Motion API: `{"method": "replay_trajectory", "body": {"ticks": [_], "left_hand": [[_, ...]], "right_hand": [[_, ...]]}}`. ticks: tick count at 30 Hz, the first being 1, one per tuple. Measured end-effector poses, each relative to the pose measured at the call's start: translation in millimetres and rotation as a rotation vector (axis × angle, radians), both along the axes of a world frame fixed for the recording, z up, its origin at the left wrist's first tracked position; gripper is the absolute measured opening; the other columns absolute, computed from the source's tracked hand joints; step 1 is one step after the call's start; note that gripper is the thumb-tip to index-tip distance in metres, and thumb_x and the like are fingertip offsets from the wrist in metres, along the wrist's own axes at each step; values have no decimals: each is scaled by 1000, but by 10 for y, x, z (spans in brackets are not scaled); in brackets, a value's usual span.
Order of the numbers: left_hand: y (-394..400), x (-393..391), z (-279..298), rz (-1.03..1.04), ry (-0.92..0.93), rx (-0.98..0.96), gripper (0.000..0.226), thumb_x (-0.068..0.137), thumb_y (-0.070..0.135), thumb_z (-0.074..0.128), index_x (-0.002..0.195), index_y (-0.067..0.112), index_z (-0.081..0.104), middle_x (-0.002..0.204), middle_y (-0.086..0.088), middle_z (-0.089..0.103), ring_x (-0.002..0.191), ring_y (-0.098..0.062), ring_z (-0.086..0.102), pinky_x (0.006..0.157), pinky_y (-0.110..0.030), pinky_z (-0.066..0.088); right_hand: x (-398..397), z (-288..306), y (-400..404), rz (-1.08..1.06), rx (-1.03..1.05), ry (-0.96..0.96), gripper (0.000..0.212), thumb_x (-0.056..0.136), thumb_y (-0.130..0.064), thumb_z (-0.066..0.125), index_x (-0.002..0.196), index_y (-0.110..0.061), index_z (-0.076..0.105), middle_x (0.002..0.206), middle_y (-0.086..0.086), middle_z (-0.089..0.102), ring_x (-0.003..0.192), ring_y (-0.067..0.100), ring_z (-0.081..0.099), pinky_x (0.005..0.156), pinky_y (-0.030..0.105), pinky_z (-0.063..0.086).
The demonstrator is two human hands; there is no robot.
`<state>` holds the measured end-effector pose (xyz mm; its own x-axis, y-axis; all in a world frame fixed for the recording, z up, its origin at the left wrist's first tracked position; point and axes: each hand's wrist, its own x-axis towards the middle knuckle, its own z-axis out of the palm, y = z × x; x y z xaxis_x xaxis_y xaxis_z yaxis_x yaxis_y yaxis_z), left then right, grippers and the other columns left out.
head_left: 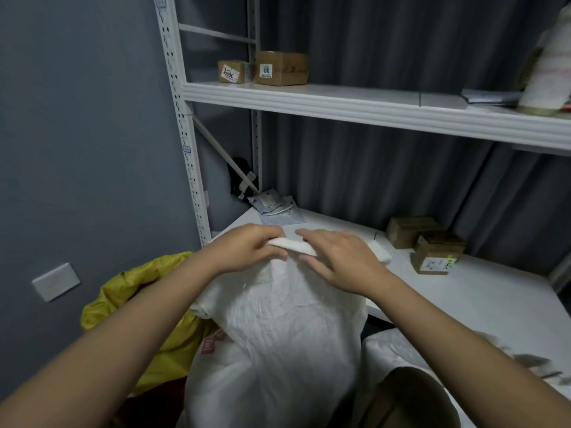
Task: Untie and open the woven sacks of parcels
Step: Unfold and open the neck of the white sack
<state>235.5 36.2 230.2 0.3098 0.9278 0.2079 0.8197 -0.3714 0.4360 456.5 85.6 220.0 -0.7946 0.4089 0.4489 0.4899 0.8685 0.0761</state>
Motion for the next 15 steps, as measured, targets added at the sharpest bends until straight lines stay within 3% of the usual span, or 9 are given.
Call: {"method": "replay_trajectory", "body": {"ticks": [2,4,6,8,11,13,15], "left_hand": [[7,73,40,2,75,47,23,81,48,66,92,29,60,75,11,60,70,-3,53,62,-26,39],[6,69,80,16,-55,-81,29,76,49,70,95,30,61,79,11,62,72,-2,54,63,-22,39],[4,33,91,13,-204,-268,20,82,42,67,95,26,66,77,14,61,69,0,53,65,-18,40],[3,53,48,4,-253,-296,18,88,35,63,92,19,68,68,14,58,62,3,50,62,-16,39],[23,107,-16,0,-31,15,29,90,44,57,93,17,65,75,10,61,69,0,53,65,-26,44],[33,113,-27,-42,68,100,42,80,60,55,92,21,63,82,9,63,77,-6,55,70,-29,44],[33,92,-12,-55,-49,-50,45,72,62,66,90,21,63,84,4,63,78,-7,55,70,-26,41]], "right_hand": [[-34,13,-12,-34,-92,-9,45,94,-28,37,138,-28,44,106,2,68,87,26,64,63,34,44],[-25,-36,9,-29,100,-75,51,81,-19,34,131,-20,45,74,4,64,55,25,60,43,27,32],[33,-155,65,-59,290,-43,51,76,-12,38,126,-15,45,64,3,56,44,21,52,36,23,27],[46,-198,7,-18,208,12,51,81,-16,42,132,-17,47,77,3,61,58,22,59,42,27,39],[4,-89,-72,36,-320,161,44,94,-43,46,135,-30,50,112,-5,66,99,16,60,80,33,49],[11,-35,-87,85,-477,313,32,94,-43,48,116,-27,65,99,-6,70,89,14,63,77,37,50],[44,-72,-46,33,-217,322,29,93,-33,49,105,-18,71,84,-1,70,75,20,65,60,37,52]]}}
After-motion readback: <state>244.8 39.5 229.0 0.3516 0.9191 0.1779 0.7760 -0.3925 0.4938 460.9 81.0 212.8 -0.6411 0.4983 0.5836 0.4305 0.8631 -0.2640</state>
